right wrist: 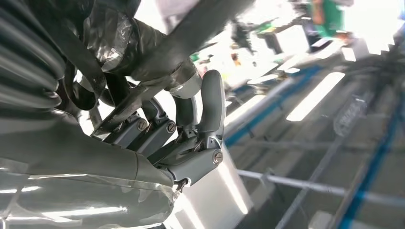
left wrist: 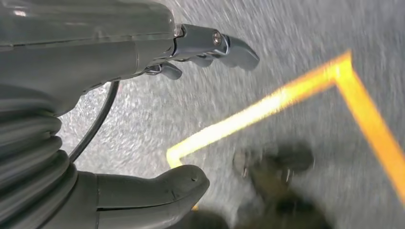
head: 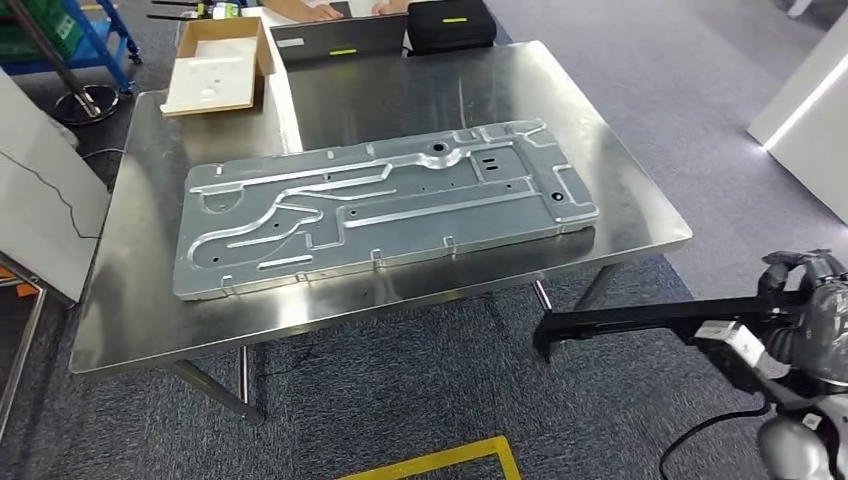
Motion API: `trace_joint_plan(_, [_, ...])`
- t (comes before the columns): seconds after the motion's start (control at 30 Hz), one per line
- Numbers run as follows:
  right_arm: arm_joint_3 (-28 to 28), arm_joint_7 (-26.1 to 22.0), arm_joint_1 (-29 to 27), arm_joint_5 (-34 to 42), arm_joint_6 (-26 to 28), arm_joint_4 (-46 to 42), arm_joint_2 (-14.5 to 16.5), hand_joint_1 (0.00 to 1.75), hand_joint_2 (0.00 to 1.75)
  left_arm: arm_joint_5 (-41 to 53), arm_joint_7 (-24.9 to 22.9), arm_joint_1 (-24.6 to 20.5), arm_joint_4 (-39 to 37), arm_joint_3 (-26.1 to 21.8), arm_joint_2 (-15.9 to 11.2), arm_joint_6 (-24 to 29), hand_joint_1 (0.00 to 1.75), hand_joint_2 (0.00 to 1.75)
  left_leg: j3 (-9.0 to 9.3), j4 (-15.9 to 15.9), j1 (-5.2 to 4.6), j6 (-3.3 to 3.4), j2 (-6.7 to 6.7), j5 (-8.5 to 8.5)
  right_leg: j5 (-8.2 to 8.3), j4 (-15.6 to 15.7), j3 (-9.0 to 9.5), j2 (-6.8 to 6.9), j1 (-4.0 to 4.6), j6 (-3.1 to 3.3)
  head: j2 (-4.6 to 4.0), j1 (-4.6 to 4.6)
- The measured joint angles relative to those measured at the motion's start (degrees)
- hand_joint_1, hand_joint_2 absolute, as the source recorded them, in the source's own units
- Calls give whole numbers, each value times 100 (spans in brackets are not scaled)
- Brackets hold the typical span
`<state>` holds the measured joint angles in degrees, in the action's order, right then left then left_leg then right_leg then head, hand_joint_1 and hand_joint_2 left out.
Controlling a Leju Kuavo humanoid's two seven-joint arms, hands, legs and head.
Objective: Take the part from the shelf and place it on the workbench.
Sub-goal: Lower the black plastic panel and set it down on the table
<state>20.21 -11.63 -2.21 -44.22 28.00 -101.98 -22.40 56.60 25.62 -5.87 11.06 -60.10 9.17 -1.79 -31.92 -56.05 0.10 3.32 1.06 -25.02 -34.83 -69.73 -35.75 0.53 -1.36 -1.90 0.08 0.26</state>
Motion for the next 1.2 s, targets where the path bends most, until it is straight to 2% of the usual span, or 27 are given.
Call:
trace_joint_plan(0.03, [79,47,71,-40,-47,150,-132,175,175,10,-28,-23,0,-1,13,43,0,175,-5,-8,-2,1,86,1,-79,-292,-162,-26,-2,-13,-1,0])
trace_joint_plan(0.07, [133,106,139,-105,-99,299,-260,175,175,19,-51,-42,0,-2,30,71,0,175,-4,-21,-1,-3,174,-3,-40,-406,-246,-35,-7,-28,-1,0])
trace_joint_plan(0.1, [165,180,211,-196,-161,446,-396,175,175,25,-69,-60,0,-3,48,83,0,175,3,-43,3,-14,264,-13,125,-285,-220,-48,-21,-44,-1,0])
trace_joint_plan(0.13, [189,263,283,-286,-233,592,-538,175,175,32,-79,-71,0,-4,67,81,0,175,8,-78,9,-34,347,-32,367,39,-98,-91,-47,-65,-1,0])
trace_joint_plan(0.2, [255,410,423,-412,-418,900,-842,175,175,55,-73,-86,0,-5,93,64,0,175,-28,-187,11,-92,507,-87,708,748,187,-341,-108,-105,0,1])
trace_joint_plan(0.27, [319,461,511,-417,-686,1169,-1144,175,175,77,-54,-86,0,-4,101,50,0,175,-121,-262,1,-155,646,-112,743,997,266,-477,-121,-89,0,0])
trace_joint_plan(0.33, [329,428,598,-364,-1004,1353,-1420,175,175,87,-47,-68,0,-3,101,41,0,175,-193,-269,-1,-205,761,-101,735,984,239,-352,-116,-19,0,-1])
trace_joint_plan(0.37, [314,404,667,-349,-1158,1421,-1554,175,175,94,-47,-56,0,-3,101,33,0,175,-216,-300,-7,-228,703,-118,738,986,238,-288,-123,20,0,-3])
trace_joint_plan(0.4, [283,389,740,-360,-1283,1474,-1668,175,175,110,-49,-55,0,-3,101,23,0,175,-271,-412,-16,-253,548,-190,738,993,241,-217,-129,60,0,-6])
trace_joint_plan(0.47, [175,397,898,-446,-1450,1569,-1867,175,175,143,-57,-80,0,-3,102,9,0,175,-537,-962,-27,-298,122,-486,734,1004,251,-76,-116,118,-1,-13])
trace_joint_plan(0.5, [93,417,985,-516,-1483,1617,-1928,175,175,159,-65,-98,0,-3,103,6,0,175,-748,-1365,-25,-312,-10,-663,728,1003,254,-3,-98,134,-1,-15])
trace_joint_plan(0.53, [-3,440,1082,-592,-1497,1668,-1971,175,175,172,-76,-112,0,-3,103,5,0,175,-936,-1715,-20,-312,-61,-778,721,1003,259,70,-81,144,0,-15])
trace_joint_plan(0.57, [-113,457,1188,-674,-1493,1721,-1995,175,175,186,-88,-118,0,-3,105,4,0,175,-1050,-1907,-20,-298,-78,-795,712,1002,267,145,-63,154,0,-15])
trace_joint_plan(0.6, [-245,468,1308,-768,-1479,1777,-2008,175,175,204,-101,-121,0,-3,108,4,0,175,-1054,-1879,-27,-267,-88,-703,702,1003,280,223,-40,165,0,-15])
trace_joint_plan(0.63, [-381,466,1432,-861,-1452,1829,-2014,175,175,225,-111,-125,0,-2,111,4,0,175,-932,-1607,-46,-214,-119,-521,692,1004,297,294,-14,174,-1,-15])
trace_joint_plan(0.7, [-693,457,1709,-1040,-1339,1935,-2006,175,175,264,-126,-151,1,0,111,3,0,175,-528,-781,-139,-23,-370,-164,672,1013,337,425,33,180,-1,-11])
trace_joint_plan(0.77, [-1019,451,1980,-1157,-1164,2034,-1981,175,175,298,-139,-197,2,7,112,4,0,175,-315,-308,-226,126,-589,-44,661,1039,371,548,34,148,1,-10])
trace_joint_plan(0.8, [-1162,449,2082,-1184,-1091,2075,-1963,175,175,311,-144,-215,2,13,115,5,0,175,-312,-256,-239,154,-585,-46,659,1058,388,619,32,120,1,-10])
trace_joint_plan(0.87, [-1370,451,2227,-1208,-1022,2124,-1941,175,175,328,-152,-226,2,24,133,6,0,175,-264,-136,-220,149,-418,30,651,1105,447,703,30,64,0,-14])
trace_joint_plan(0.9, [-1437,450,2284,-1210,-1008,2144,-1933,175,175,331,-155,-223,2,29,140,7,0,175,-217,-56,-193,144,-336,86,607,1067,449,601,27,42,0,-13])
trace_joint_plan(0.93, [-1483,455,2346,-1210,-992,2165,-1928,175,175,332,-157,-224,2,33,148,7,0,175,-170,19,-162,137,-255,140,503,908,388,426,22,19,0,-10])
trace_joint_plan(1.0, [-1543,455,2430,-1194,-922,2213,-1924,175,175,341,-164,-232,2,47,162,7,0,175,-134,76,-125,136,-96,190,182,249,52,55,-3,-25,1,-7])
trace_joint_plan(1.03, [-1563,448,2444,-1179,-852,2231,-1922,175,175,352,-170,-237,2,58,168,7,0,175,-133,72,-121,133,-12,188,48,-121,-156,-17,-13,-50,0,-6])
trace_joint_plan(1.07, [-1583,426,2438,-1156,-732,2236,-1919,175,175,369,-183,-236,2,72,175,7,0,175,-128,61,-118,127,78,180,19,-355,-312,-36,-28,-73,0,-7])
trace_joint_plan(1.1, [-1599,395,2426,-1128,-576,2217,-1916,175,175,387,-201,-234,2,87,182,7,0,175,-124,41,-113,113,167,165,106,-393,-384,-40,-46,-94,0,-7])
trace_joint_plan(1.13, [-1606,362,2413,-1091,-396,2164,-1913,175,175,411,-226,-228,2,102,186,8,0,175,-120,3,-102,91,256,140,311,-194,-340,-49,-69,-117,-1,-7])
trace_joint_plan(1.2, [-1579,285,2378,-993,-56,1970,-1902,175,175,448,-267,-216,2,120,197,13,0,175,-138,-122,-80,20,425,55,749,534,-72,-212,-125,-165,0,-5])
